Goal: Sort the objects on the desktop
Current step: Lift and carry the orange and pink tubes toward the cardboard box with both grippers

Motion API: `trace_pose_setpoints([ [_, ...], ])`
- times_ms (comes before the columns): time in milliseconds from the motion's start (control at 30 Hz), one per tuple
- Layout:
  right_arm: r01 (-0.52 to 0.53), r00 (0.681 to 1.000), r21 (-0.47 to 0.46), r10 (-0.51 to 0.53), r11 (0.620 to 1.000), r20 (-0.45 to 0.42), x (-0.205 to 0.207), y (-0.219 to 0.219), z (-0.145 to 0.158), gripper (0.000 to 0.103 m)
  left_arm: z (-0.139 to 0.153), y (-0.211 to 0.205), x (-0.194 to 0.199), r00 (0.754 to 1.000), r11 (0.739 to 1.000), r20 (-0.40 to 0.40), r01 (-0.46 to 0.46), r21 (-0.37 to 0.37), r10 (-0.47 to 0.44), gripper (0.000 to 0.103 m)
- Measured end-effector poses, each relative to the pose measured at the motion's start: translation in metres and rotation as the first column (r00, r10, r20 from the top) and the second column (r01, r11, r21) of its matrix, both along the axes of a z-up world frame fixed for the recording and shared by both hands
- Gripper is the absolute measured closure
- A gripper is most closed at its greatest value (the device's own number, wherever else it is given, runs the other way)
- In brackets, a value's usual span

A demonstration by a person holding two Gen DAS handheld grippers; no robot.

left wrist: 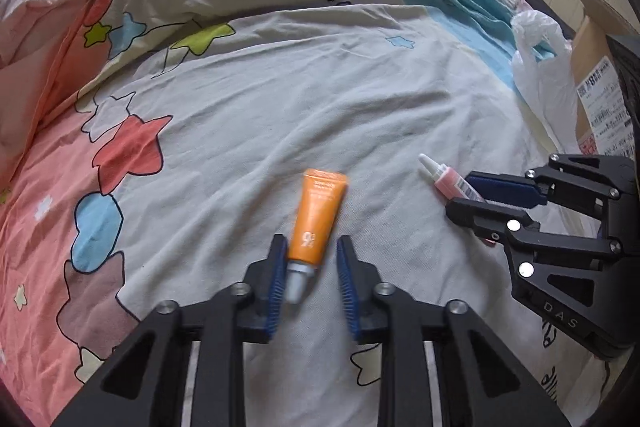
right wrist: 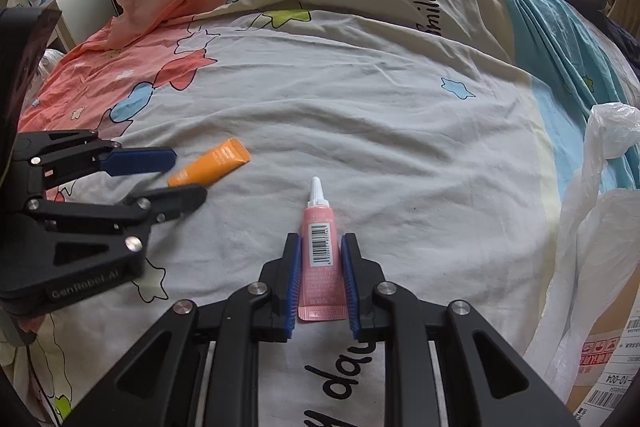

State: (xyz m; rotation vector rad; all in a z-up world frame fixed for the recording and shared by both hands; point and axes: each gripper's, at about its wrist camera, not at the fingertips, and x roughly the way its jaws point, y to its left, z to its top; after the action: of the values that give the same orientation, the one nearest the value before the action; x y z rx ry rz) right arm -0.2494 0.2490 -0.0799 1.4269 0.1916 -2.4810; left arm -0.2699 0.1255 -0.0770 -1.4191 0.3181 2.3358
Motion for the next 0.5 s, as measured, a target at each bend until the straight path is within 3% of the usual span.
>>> trace_pose_setpoints([
  [333, 0.0, 1.0, -0.016, 0.0, 1.0, -0.001, 0.004, -0.001, 0.004, 0.084, 0.026, 0.003, 0.017, 0.997, 0.995, -0.019, 0.075, 0.061, -0.074, 0.087],
  [500, -0.005, 1.0, 0.004, 0.005, 1.0, -0.024, 0.017, -0.009, 0.014, 0.084, 0.044, -0.003, 0.036, 0.995, 0.995, -0.041, 0.089, 0.039, -0.087, 0.087],
])
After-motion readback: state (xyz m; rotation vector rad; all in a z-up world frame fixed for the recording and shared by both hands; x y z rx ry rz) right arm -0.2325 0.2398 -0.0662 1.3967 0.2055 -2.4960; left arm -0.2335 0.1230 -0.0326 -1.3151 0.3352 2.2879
